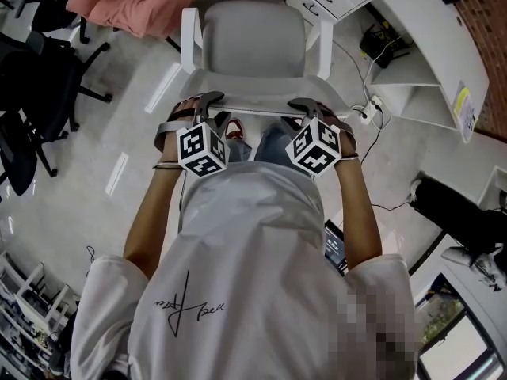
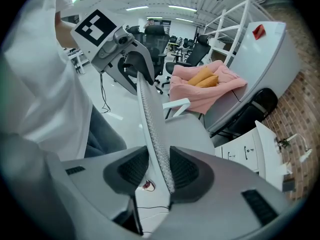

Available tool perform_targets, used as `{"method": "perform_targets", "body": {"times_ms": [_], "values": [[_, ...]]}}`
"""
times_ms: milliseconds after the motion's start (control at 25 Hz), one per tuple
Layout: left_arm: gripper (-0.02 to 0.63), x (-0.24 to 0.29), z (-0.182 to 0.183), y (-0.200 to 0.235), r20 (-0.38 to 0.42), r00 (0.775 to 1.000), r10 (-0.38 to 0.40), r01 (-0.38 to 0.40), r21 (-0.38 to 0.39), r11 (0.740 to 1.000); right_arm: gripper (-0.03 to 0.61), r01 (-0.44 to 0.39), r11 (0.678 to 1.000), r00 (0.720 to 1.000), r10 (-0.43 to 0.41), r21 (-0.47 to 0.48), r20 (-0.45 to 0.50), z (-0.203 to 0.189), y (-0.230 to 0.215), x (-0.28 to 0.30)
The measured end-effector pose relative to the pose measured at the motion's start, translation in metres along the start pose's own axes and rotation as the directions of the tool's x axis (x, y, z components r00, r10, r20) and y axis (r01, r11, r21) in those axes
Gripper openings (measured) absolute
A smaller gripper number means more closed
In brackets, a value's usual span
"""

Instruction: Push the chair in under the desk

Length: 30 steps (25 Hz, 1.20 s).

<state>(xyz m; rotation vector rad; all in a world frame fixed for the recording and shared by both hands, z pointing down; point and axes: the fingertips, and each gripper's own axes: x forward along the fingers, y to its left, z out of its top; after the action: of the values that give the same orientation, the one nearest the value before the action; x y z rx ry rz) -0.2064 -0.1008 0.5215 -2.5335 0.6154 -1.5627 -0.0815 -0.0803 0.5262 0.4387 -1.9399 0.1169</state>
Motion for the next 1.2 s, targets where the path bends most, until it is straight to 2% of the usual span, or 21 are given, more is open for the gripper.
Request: {"method": "perform_targets", "body": {"times_ms": [1200], "values": [[0.175, -0.007, -0.005, -0.017, 0.005, 0.999, -0.042, 0.042, 0.042, 0.998, 0.147, -0.029, 0.997, 0.999, 0.03, 0.066, -0.012, -0.006, 0.031, -0.007]]}}
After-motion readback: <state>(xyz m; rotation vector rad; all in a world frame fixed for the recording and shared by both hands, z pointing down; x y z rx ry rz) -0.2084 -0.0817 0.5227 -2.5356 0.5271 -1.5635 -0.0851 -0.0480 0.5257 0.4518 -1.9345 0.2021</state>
